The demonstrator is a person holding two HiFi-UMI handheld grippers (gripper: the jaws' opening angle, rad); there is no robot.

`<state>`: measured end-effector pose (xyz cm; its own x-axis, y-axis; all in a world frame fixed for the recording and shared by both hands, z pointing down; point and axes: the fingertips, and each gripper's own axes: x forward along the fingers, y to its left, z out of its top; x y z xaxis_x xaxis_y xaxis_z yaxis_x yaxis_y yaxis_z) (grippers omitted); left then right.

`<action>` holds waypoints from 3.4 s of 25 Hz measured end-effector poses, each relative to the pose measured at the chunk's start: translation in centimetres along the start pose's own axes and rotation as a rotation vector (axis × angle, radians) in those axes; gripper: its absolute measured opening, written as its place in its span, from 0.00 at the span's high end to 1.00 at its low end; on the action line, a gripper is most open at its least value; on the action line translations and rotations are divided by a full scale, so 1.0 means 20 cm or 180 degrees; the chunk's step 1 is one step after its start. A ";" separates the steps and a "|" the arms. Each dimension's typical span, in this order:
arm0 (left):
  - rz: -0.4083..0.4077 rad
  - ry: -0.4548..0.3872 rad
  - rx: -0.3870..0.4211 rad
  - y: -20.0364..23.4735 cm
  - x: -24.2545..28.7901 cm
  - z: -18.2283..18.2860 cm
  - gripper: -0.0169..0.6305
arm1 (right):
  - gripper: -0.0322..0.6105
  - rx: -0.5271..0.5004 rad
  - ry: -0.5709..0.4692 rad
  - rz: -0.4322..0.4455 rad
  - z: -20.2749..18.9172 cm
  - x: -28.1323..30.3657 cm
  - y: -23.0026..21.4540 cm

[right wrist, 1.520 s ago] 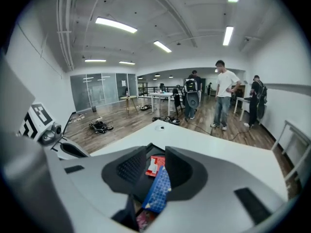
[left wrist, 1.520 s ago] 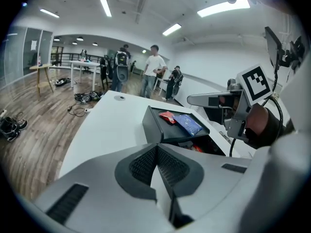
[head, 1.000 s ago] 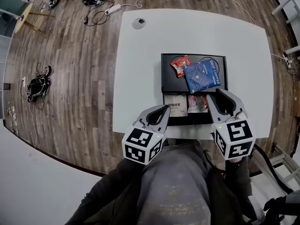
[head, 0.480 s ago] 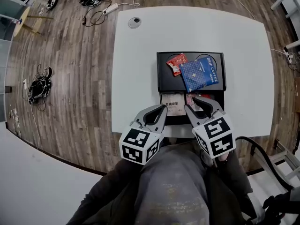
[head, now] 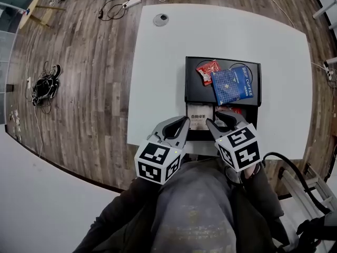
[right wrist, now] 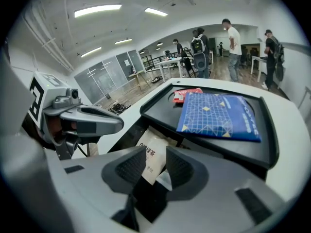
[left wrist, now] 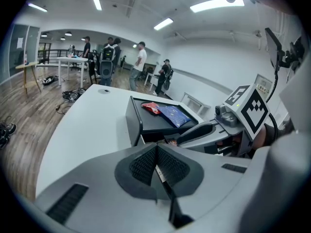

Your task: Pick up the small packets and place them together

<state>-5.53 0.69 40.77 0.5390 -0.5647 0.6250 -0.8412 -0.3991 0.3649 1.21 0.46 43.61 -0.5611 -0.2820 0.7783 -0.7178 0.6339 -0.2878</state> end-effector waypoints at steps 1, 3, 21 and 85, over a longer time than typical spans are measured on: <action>0.0005 0.0000 -0.0007 0.00 0.00 0.00 0.99 | 0.76 0.0001 0.0028 0.0009 -0.01 0.01 0.00; 0.0008 0.0001 -0.0019 0.01 0.01 0.00 0.99 | 0.76 -0.0004 0.0083 0.0005 -0.01 0.03 -0.01; -0.0011 0.0095 -0.0129 0.04 0.04 -0.03 0.99 | 0.76 0.0148 0.0430 -0.0144 -0.09 0.15 -0.09; -0.0150 -0.0420 0.0246 -0.06 -0.15 0.21 0.99 | 0.94 0.0067 -0.0678 -0.0185 0.36 -0.35 0.08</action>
<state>-5.87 -0.15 35.51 0.5830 -0.6321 0.5105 -0.8118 -0.4789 0.3341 1.02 -1.63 33.69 -0.5913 -0.4649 0.6590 -0.7587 0.5977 -0.2592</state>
